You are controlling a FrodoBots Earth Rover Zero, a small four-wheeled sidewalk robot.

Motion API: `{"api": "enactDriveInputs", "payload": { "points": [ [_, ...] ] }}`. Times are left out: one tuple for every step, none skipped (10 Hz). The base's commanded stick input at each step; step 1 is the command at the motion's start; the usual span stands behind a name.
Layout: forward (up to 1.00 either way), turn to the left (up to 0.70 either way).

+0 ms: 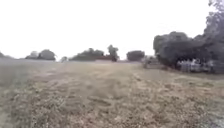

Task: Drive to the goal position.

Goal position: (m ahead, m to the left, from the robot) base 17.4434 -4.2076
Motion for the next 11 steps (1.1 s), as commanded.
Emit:
{"api": "enactDriveInputs", "payload": {
  "points": [
    [0.04,0.0],
    [0.04,0.0],
    [0.04,0.0],
    [0.04,0.0],
    [0.04,0.0],
    [0.04,0.0],
    [0.04,0.0],
    [0.04,0.0],
    [0.04,0.0],
    [0.04,0.0],
    [0.04,0.0]
  ]
}}
